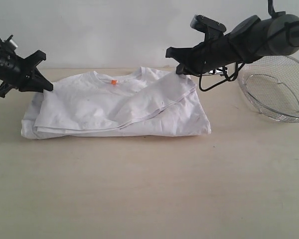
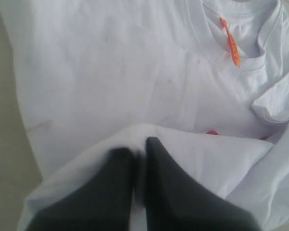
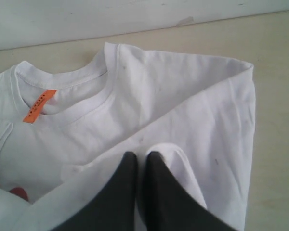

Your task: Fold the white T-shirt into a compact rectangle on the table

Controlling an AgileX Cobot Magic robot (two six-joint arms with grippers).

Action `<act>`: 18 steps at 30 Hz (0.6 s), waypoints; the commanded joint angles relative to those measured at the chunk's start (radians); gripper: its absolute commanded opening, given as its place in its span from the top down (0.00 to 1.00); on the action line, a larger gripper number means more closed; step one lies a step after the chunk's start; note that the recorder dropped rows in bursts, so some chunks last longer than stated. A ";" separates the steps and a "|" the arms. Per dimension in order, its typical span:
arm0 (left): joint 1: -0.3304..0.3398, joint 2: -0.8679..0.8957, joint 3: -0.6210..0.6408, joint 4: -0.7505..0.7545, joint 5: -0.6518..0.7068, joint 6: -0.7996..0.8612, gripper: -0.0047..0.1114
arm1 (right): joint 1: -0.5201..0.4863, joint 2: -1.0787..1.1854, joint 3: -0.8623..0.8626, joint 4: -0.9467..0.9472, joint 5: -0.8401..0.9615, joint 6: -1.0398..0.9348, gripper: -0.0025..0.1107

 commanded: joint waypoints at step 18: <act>0.011 -0.034 -0.008 0.011 0.149 -0.029 0.28 | -0.049 -0.050 -0.006 -0.066 0.175 0.066 0.41</act>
